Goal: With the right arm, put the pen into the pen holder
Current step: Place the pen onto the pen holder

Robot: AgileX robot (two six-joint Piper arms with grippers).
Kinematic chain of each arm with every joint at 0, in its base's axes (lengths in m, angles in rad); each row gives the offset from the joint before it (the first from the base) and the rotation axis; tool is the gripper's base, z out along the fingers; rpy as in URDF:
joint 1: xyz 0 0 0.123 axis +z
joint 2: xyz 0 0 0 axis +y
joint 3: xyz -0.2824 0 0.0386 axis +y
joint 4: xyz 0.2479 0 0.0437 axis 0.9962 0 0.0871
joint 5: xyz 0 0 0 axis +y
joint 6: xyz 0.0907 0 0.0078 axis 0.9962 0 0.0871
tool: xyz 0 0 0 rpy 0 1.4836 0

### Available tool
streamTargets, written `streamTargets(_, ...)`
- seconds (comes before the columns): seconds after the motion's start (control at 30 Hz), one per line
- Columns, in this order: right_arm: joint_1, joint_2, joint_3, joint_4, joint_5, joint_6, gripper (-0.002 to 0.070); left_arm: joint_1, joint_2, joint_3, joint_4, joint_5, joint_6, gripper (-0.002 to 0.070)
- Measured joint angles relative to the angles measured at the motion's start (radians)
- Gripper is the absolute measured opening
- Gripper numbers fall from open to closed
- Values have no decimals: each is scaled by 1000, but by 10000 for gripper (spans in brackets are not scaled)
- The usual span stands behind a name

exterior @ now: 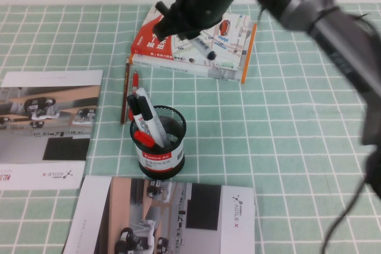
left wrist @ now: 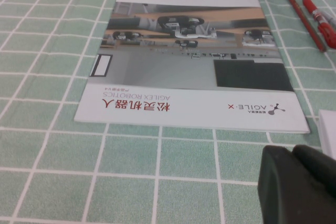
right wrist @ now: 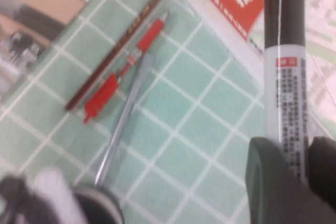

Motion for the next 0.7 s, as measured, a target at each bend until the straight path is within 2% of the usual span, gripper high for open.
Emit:
streamTargets(0.13,0,-128,171,0,0,0,110,0,0,0,0,0,0,-4)
streamTargets(0.27,0,-291,486,5,-104,26,110,0,0,0,0,0,0,-4)
streamTargets(0.47,0,-583,1030,88,-656,48,110,0,0,0,0,0,0,-4)
streamTargets(0.63,9,-717,1373,138,-1136,48,110,0,0,0,0,0,0,-4)
streamTargets(0.7,23,-744,1504,140,-1385,48,110,0,0,0,0,0,0,-4)
